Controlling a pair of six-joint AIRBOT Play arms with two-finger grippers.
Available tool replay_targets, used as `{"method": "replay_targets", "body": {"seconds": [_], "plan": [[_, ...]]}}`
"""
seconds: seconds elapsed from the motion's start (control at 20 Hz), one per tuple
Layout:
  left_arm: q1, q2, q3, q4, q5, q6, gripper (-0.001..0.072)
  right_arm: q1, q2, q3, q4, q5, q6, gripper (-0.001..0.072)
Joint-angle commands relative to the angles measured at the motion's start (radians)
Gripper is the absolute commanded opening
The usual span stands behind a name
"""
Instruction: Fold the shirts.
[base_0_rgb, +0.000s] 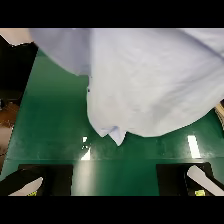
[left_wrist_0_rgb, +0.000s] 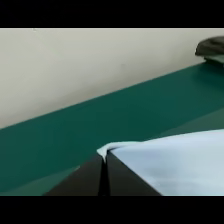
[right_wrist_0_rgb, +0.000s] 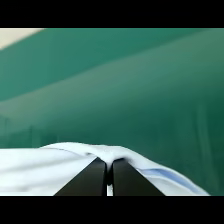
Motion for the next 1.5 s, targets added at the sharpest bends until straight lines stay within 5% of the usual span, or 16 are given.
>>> {"method": "replay_targets", "body": {"seconds": [0.0, 0.3, 0.55, 0.6, 0.65, 0.7, 0.75, 1.05, 1.1, 1.3, 1.45], "plan": [[0.001, -0.212, -0.003, -0.067, -0.005, -0.005, 0.0025, 0.168, -0.160, 0.016, -0.117, -0.013, -0.014, 0.0020], [0.001, -0.523, -0.003, -0.153, 0.032, -0.006, 0.0025, 0.489, -0.397, 0.016, -0.464, -0.299, -0.037, 0.0020], [0.001, -0.618, -0.003, -0.150, 0.046, -0.016, 0.0027, 0.518, -0.555, 0.016, -0.464, -0.411, -0.003, 0.0022], [0.001, -0.620, -0.003, -0.148, 0.047, -0.021, 0.0219, 0.515, -0.576, 0.016, -0.464, -0.416, 0.009, 0.0030], [0.001, -0.620, -0.003, -0.141, 0.049, -0.037, 0.0520, 0.508, -0.589, 0.017, -0.456, -0.416, 0.009, 0.0217], [0.003, -0.620, -0.002, -0.139, 0.042, -0.040, 0.0591, 0.497, -0.592, 0.017, -0.456, -0.416, 0.009, 0.0507], [0.014, -0.618, -0.002, -0.138, 0.016, -0.045, 0.0585, 0.486, -0.589, 0.017, -0.456, -0.416, 0.009, 0.0633], [0.104, -0.616, -0.011, -0.139, -0.381, -0.085, 0.0582, 0.396, -0.463, 0.016, -0.458, -0.323, -0.011, 0.0539], [0.103, -0.612, -0.031, -0.139, -0.417, -0.084, 0.0489, 0.388, -0.444, 0.016, -0.458, -0.306, -0.018, 0.0538], [0.066, -0.585, -0.214, -0.265, -0.430, -0.093, 0.0476, 0.387, -0.393, 0.016, -0.459, -0.266, -0.019, 0.0538], [-0.010, -0.492, -0.482, -0.265, -0.294, -0.117, 0.0475, 0.402, -0.371, 0.016, -0.459, -0.234, -0.019, 0.0539]]}}
